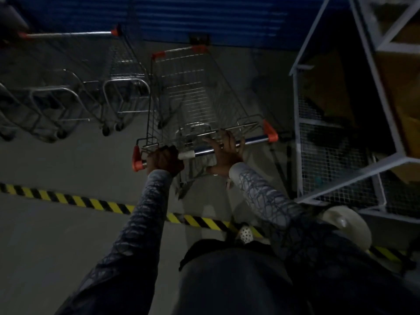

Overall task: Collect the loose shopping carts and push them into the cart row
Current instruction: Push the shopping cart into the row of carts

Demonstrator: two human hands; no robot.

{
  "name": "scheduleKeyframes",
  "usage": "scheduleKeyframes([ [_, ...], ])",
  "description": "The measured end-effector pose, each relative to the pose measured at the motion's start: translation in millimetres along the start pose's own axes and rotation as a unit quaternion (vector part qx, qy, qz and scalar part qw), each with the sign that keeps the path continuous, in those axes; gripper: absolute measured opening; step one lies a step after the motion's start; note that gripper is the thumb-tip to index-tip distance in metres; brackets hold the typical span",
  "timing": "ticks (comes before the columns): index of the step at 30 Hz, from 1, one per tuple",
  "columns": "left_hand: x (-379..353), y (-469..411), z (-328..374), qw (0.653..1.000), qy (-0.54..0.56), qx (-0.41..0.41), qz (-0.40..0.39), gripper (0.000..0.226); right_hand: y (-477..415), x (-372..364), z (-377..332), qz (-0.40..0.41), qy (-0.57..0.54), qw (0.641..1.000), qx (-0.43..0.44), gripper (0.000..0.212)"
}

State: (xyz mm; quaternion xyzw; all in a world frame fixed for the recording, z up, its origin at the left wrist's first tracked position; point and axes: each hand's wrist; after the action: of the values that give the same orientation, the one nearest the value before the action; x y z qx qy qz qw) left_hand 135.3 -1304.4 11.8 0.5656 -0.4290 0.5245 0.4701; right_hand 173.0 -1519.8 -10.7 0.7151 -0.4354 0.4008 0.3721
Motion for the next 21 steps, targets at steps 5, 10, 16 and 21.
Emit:
scheduleKeyframes([
  [5, -6.1, -81.5, 18.2, 0.996, -0.007, -0.02, 0.082, 0.036, -85.3, 42.1, 25.3, -0.05, 0.019, 0.999, 0.005, 0.105],
  [10, -8.8, -168.2, 30.2, 0.993, -0.04, -0.037, 0.108, 0.061, -164.6, 66.1, 43.9, -0.041, 0.003, 0.999, 0.02, 0.093],
  [16, 3.6, -301.6, 8.4, 0.989, -0.038, -0.051, 0.13, 0.073, -276.5, 76.9, 29.9, -0.012, 0.005, 1.0, 0.009, 0.092],
  [21, 19.6, -415.3, -20.4, 0.992, -0.06, -0.068, 0.092, 0.082, -370.1, 91.5, 3.5, -0.045, -0.002, 0.999, 0.006, 0.099],
])
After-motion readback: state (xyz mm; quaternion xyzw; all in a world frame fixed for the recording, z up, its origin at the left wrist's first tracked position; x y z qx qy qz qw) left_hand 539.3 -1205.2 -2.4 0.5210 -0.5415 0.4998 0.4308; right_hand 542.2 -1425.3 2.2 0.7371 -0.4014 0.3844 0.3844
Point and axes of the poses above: each hand's wrist, its own y-axis away from the middle knuckle, its own x-axis out of the back of the hand, z = x × y, and after that the axes turned 6 degrees about -y, right-handed
